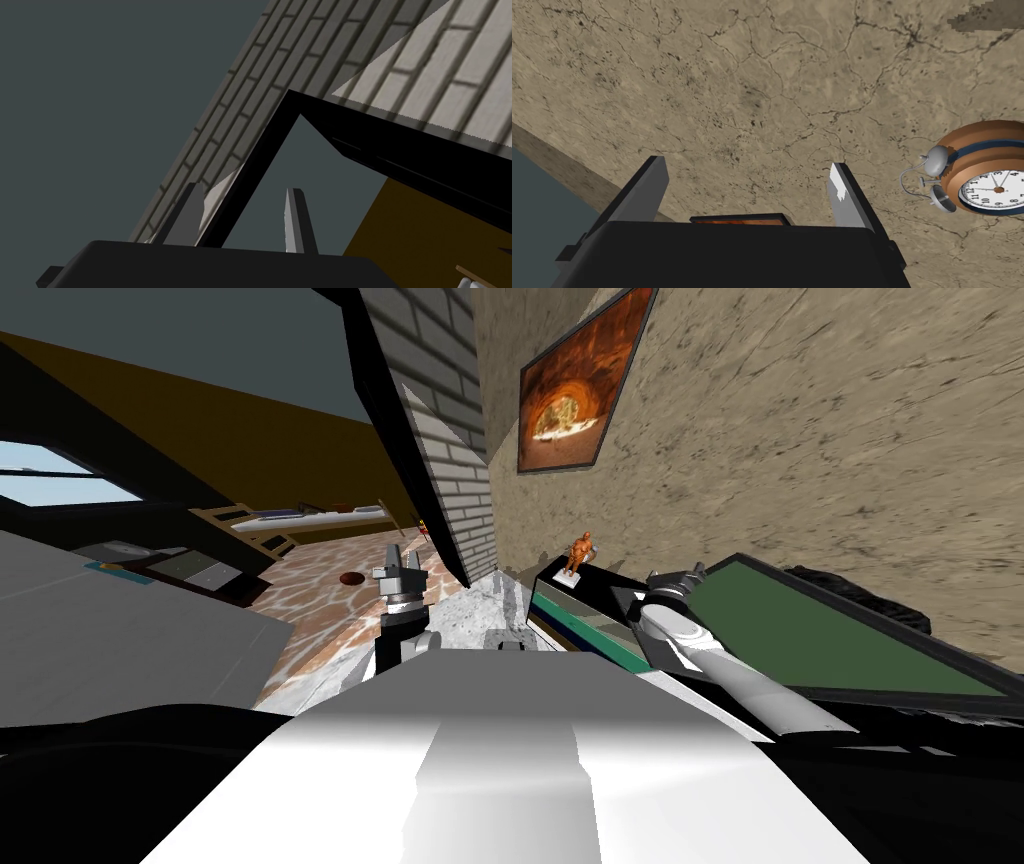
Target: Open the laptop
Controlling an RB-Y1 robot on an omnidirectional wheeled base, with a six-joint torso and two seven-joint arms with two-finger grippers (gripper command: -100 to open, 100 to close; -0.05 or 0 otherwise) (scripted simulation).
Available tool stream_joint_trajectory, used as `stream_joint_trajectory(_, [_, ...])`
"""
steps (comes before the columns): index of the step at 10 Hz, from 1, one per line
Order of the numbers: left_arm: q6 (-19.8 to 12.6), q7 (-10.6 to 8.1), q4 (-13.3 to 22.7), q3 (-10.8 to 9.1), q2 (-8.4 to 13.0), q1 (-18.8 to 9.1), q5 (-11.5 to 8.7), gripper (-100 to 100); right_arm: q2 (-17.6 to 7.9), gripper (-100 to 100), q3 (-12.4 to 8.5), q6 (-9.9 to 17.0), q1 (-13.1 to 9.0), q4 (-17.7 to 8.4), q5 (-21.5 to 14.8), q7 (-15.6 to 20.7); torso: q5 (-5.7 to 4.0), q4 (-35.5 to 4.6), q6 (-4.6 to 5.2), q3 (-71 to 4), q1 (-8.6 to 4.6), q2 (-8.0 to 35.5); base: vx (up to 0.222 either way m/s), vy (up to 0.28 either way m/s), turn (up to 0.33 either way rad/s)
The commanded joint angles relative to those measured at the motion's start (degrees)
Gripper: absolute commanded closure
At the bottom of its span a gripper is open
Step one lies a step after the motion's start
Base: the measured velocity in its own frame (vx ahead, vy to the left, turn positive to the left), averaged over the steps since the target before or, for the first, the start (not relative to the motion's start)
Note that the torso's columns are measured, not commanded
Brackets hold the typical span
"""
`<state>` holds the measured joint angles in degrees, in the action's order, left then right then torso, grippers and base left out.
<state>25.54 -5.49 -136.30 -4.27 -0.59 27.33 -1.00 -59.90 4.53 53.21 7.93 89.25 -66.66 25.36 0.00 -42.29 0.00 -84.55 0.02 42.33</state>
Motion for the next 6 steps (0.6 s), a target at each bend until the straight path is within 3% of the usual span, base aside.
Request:
stream_joint_trajectory(1, [0.0,0.0,0.0,0.0,0.0,0.0,0.0,0,-1.4,-100,0.5,-2.1,0.0,1.3,0.5,-0.8,0.03,0.0,0.01,0.1,0.09,0.1,-0.194,-0.103,-0.009])
stream_joint_trajectory(6, [0.0,0.0,0.0,0.0,0.0,0.0,0.0,0,-4.5,-100,1.3,-6.8,0.3,4.4,2.0,-2.6,-0.03,0.0,0.0,-0.1,-0.12,-0.1,-0.182,-0.12,-0.008])
